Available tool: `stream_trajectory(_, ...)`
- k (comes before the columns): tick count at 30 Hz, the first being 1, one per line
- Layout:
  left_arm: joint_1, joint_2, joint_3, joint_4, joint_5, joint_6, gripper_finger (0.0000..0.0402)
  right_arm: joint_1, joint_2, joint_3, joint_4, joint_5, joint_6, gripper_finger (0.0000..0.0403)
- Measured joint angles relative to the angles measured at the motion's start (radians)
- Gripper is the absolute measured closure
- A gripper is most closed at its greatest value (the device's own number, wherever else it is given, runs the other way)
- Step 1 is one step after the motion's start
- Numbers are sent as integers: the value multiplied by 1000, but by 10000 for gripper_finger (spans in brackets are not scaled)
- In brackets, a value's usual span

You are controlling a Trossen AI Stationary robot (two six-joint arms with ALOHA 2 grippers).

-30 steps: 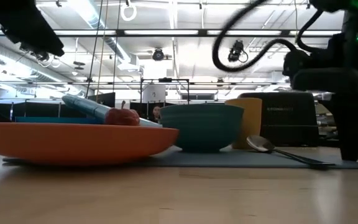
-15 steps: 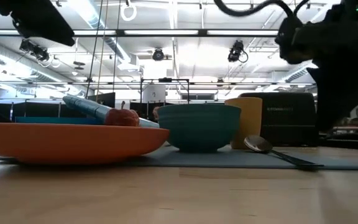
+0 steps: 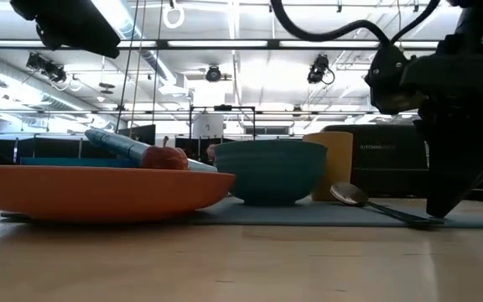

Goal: Arrange a breakfast setting
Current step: Adjust the blue table mat

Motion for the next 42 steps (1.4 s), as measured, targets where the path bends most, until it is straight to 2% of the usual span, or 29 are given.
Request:
stream_trajectory(9, 8, 0, 0, 4, 5, 16, 242, -25, 3, 33, -123, -1, -36, 398)
stream_trajectory(21, -28, 1, 0, 65, -1, 24, 242, -35, 13, 66, -81, -52, -103, 398)
stream_trajectory(30, -29, 10, -1, 82, -33, 27, 242, -35, -9, 65, -155, -11, -91, 398)
stream_trajectory(42, -28, 14, -1, 124, -33, 64, 242, -35, 0, 45, -43, -61, -99, 398)
